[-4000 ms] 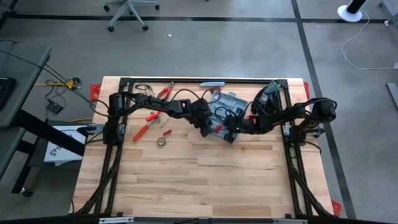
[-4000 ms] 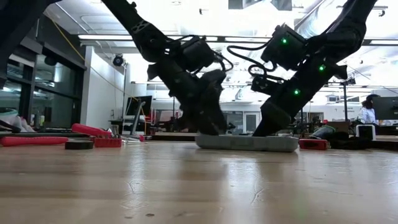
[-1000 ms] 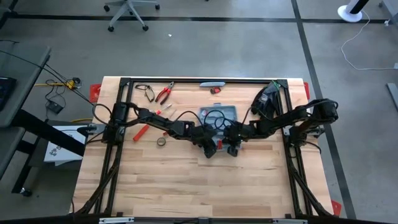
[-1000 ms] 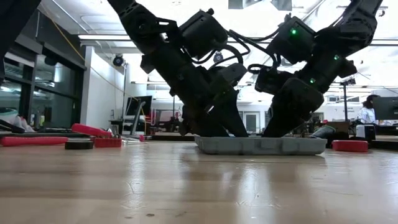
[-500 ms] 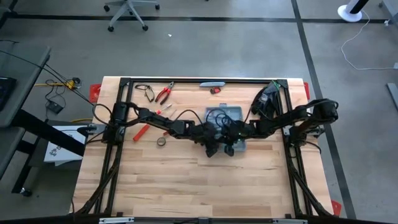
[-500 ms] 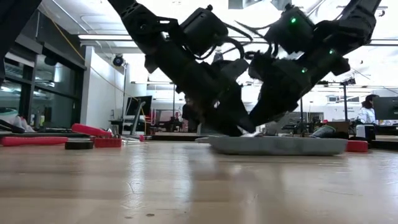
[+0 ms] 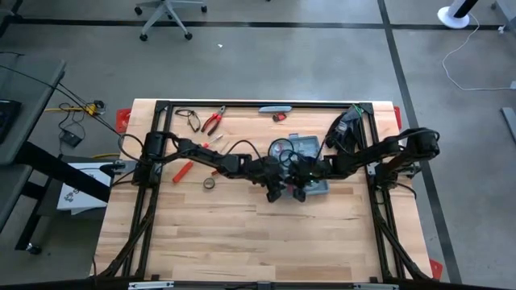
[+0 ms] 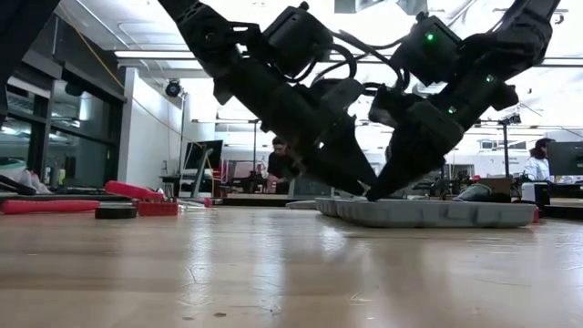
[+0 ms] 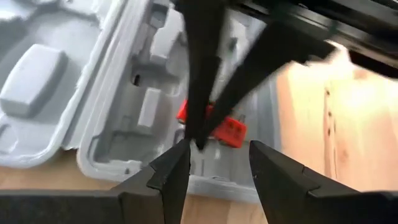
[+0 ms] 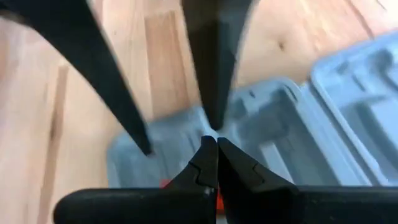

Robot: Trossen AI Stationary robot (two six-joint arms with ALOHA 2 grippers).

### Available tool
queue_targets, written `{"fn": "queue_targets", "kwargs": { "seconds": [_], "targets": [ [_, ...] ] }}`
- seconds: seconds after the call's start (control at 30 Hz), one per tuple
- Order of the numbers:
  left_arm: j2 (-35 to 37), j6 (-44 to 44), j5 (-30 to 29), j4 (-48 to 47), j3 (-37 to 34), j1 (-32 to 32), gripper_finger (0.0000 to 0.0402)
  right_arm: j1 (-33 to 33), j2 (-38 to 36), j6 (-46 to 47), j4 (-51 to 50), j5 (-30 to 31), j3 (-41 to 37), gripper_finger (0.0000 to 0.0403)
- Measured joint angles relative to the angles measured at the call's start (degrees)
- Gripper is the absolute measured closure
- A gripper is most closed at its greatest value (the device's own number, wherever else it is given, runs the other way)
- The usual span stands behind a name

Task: Prefit tool cases
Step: Put the right orange multi-bit set into the gray tool case

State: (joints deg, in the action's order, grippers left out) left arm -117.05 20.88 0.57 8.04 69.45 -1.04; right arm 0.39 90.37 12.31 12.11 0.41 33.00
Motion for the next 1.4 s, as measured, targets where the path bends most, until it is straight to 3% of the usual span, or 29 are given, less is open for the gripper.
{"fn": "queue_targets", "kwargs": {
  "seconds": [0.1, 0.23, 0.4, 0.6, 0.83, 1.07, 1.4],
  "targets": [
    [0.02, -0.41, 0.29, 0.08, 0.0, 0.36, 0.0245, -0.68, -2.55, -1.86, -3.47, -0.03, -0.05, 0.0402],
    [0.08, -0.12, 0.78, 0.08, 0.0, 0.75, 0.0245, -4.77, -6.97, -2.28, -8.01, -4.37, -0.07, 0.0391],
    [0.09, -2.41, -0.93, -0.1, 0.0, -0.02, 0.0245, -10.29, -8.76, 1.12, -7.61, -14.21, -0.07, 0.0344],
    [0.11, -9.04, -6.62, -0.18, 0.0, -1.03, 0.0245, -13.96, -6.97, 3.5, -11.5, -21.93, -0.07, 0.0297],
    [-0.13, -15.06, -10.13, 0.46, 0.0, -1.69, 0.0245, -14.39, -6.66, 4.29, -11.51, -22.88, -0.07, 0.0293],
    [-3.57, -15.12, -8.06, 3.21, 0.04, -2.04, 0.0245, -13.93, -2.86, 5.59, -10.25, -24.23, -0.07, 0.0293],
    [-4.33, -14.57, -10.33, 3.07, 0.2, -2.18, 0.0245, -13.5, 1.51, 6.56, -4.89, -29.17, -0.01, 0.0293]
  ]
}}
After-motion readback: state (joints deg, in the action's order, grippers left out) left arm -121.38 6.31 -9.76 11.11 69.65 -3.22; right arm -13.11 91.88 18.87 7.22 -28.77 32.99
